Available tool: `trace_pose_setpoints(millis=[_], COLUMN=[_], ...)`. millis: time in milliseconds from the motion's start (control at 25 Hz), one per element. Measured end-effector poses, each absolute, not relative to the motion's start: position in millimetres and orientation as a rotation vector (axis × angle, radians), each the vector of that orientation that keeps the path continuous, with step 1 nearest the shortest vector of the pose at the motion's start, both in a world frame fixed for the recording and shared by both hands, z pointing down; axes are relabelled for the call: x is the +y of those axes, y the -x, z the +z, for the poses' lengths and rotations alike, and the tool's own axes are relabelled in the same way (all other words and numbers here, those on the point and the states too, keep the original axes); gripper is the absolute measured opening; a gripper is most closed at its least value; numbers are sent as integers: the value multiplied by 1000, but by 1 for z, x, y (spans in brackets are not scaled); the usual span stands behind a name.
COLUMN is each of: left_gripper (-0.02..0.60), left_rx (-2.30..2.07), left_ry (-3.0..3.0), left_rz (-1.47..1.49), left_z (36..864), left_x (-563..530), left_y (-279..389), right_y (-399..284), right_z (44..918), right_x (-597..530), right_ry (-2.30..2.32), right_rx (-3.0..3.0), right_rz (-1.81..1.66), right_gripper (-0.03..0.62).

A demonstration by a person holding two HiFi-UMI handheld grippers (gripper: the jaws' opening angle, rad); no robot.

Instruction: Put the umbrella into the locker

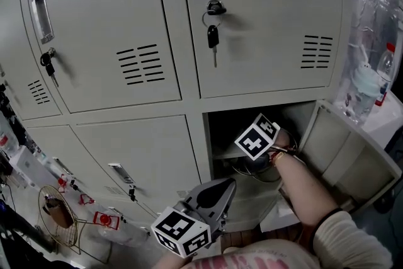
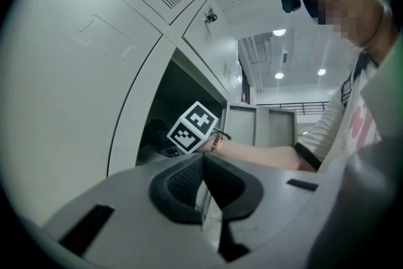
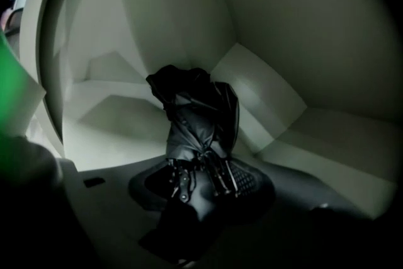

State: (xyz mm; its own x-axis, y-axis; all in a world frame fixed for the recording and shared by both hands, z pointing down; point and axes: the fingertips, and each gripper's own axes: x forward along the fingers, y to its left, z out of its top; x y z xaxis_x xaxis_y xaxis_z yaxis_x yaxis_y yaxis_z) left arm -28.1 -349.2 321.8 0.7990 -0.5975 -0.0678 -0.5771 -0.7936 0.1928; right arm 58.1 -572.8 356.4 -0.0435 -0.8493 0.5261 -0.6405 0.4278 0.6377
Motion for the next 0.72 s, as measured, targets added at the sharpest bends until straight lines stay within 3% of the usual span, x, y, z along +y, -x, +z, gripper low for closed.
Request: trace_pose_setpoints(millis=[720], left_gripper=[2], left_rx=[-914], left_ry=[-2830], left_rz=[-186], left_z=[321], left_x=[-351], left_y=[25], right_y=[-64], right_z=[356], right_x=[-588], right_ry=[-1237], right_rx=[-1574], right_rz=[-484], right_gripper=[179])
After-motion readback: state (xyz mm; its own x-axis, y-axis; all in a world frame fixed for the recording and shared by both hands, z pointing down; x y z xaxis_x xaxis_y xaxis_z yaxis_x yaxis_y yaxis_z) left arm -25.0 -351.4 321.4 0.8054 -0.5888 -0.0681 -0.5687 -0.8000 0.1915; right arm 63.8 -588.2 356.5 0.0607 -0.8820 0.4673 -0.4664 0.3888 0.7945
